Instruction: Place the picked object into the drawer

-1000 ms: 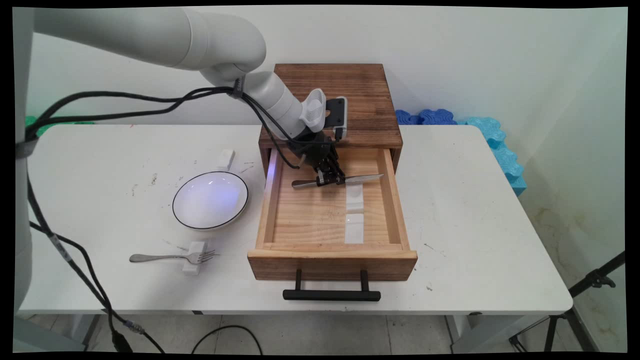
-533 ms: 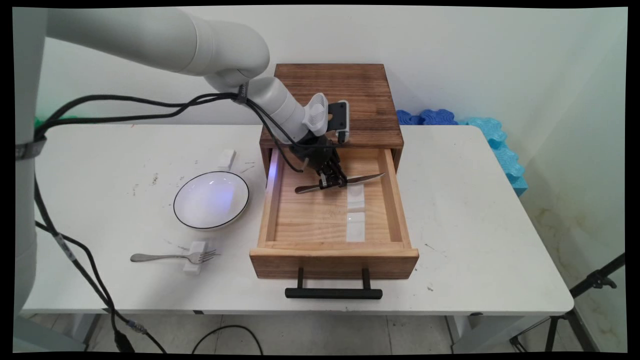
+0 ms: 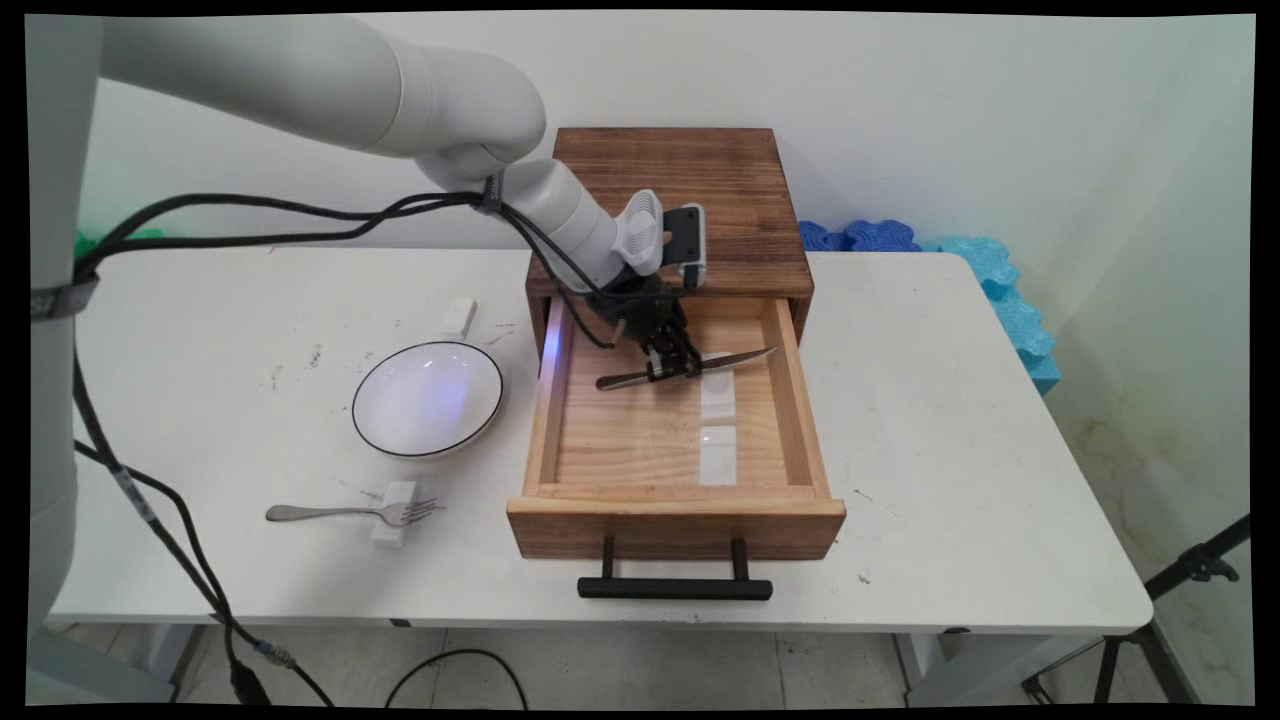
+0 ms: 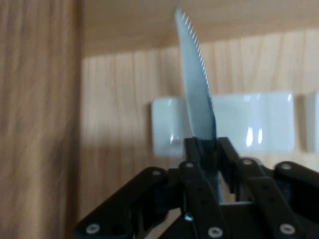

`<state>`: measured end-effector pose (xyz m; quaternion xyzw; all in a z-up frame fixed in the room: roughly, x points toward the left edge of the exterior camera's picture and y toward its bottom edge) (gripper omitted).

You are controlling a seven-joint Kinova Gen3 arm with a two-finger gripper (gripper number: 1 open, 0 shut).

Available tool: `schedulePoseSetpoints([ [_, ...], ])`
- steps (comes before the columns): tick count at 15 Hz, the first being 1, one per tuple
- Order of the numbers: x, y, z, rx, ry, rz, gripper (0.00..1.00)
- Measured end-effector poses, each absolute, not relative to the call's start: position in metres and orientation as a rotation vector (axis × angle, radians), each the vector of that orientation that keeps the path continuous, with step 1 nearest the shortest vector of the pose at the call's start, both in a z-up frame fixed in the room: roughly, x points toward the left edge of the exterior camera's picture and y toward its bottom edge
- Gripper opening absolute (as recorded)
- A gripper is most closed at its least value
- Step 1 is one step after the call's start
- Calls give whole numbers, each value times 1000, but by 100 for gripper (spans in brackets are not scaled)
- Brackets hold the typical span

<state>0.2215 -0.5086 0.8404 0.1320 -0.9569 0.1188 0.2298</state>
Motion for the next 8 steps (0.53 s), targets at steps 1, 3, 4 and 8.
schedulePoseSetpoints([
  [1, 221, -508, 840, 361, -2632, 327, 100],
  [3, 214, -510, 840, 342, -2629, 325, 100],
  [4, 214, -510, 841, 341, -2628, 326, 100],
  [8, 215, -507, 842, 335, -2624, 332, 100],
])
